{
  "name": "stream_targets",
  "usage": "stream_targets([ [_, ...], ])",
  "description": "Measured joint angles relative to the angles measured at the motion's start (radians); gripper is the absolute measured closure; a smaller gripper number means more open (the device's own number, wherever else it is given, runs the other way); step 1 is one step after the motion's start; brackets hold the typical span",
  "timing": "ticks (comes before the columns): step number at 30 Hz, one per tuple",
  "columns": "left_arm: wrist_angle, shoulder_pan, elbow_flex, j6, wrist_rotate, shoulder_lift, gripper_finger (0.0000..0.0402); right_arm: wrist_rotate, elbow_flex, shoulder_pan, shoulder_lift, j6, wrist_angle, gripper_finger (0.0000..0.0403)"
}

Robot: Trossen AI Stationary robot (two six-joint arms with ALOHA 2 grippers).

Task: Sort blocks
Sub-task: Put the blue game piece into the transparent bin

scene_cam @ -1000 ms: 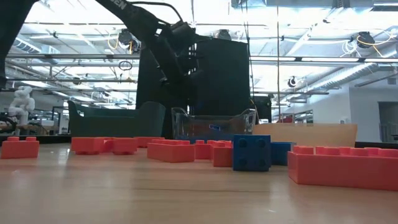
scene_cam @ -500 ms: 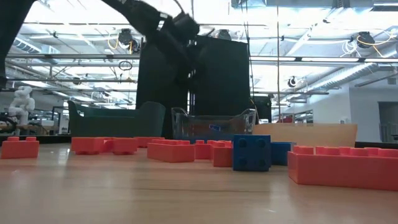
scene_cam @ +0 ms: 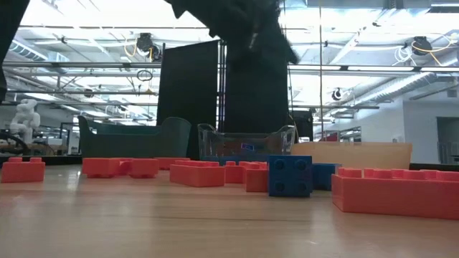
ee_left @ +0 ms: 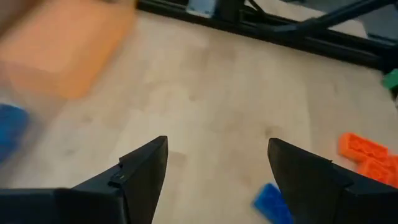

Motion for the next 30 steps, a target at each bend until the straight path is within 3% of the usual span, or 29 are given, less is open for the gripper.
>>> stream_targets([
  [8,0.146,-0.054,0.035,-0.264,-0.047,0.139,0.0123,-0.006,0.000,0.000,0.000,-0.009,0.001,0.0402],
  [14,0.067,-0.124,0.213,-0.226,-0.061,0.283,0.0130,-0.011,0.000,0.000,0.008,-0.003,0.002,0.0402],
  [21,-0.131,-0.186,0.414,-0.248,-0.191,0.400,0.0130,-0.094,0.000,0.000,0.036,-0.021,0.001,0.0402],
  [30,-0.332,-0.257,0.433,-0.557,-0.263,0.464,0.0130,-0.116,0.000,0.000,0.057,-0.048,0.003,0.0402],
])
